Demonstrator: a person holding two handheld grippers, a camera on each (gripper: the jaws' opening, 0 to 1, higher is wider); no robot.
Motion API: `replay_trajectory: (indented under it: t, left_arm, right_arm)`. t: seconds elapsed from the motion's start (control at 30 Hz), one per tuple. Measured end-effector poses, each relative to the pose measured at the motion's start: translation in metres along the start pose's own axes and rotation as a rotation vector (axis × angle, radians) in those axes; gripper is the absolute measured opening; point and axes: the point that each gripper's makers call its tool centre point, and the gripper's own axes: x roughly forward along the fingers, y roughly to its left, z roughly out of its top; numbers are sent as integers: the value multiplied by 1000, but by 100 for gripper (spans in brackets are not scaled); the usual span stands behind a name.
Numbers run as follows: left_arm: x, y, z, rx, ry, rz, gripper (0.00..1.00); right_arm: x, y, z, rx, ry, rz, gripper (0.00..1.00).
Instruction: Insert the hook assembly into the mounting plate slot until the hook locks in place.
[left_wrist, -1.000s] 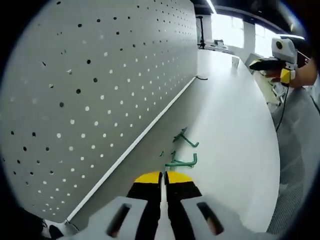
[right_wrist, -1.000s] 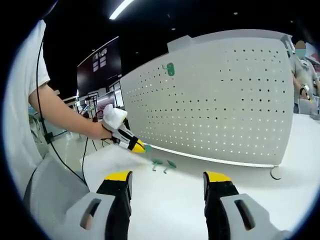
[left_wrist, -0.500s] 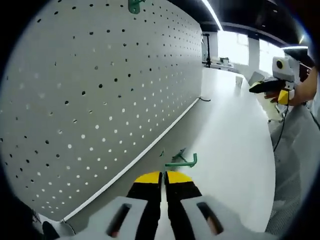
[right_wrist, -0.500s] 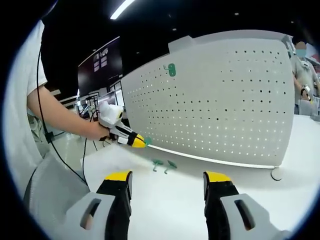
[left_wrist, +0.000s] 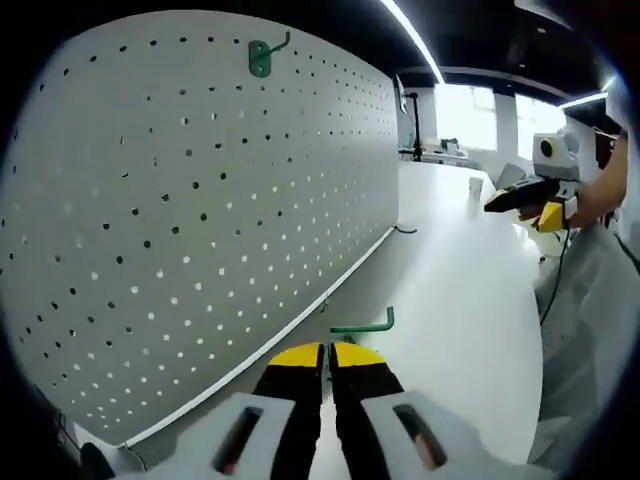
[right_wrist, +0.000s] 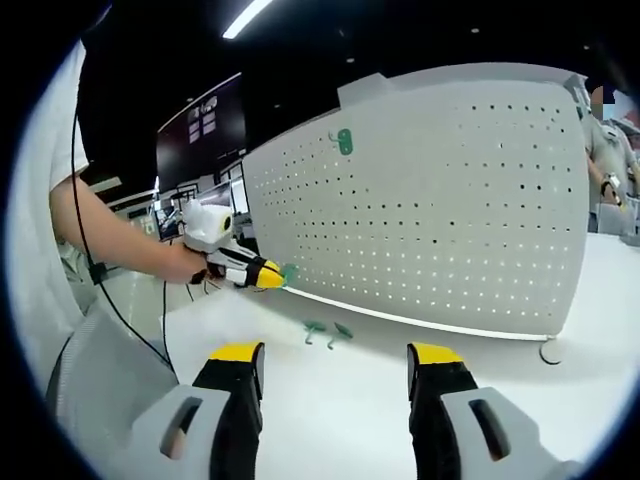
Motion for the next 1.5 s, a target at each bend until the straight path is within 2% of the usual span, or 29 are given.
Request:
replay_trajectory:
  t: [0.17,0.43,0.53,0.7,1.03,1.3,1.5]
  left_arm:
    - [-3,-1,18,-25,-77,17,2]
    - [-10,-5,36,-21,-143,30,2]
    - [-17,-8,46,-33,-191,39,2]
    - [-24,-19,57,-28,-233,32,2]
    - [-33,-26,79,-35,-319,38,2]
    - [-46,-32,111,-41,-422,48,2]
    - [-53,-41,128,-46,-475,45,2]
  right_arm:
    - [1,1,-1,-4,4,5,56]
    - [1,2,0,-5,2,8,56]
    - [1,2,0,-4,-1,6,56]
    - [1,3,0,-5,-1,10,56]
    - [1,4,1,-7,-7,13,56]
    - [1,4,3,-4,-14,13,56]
    - [0,3,6,1,-24,11,56]
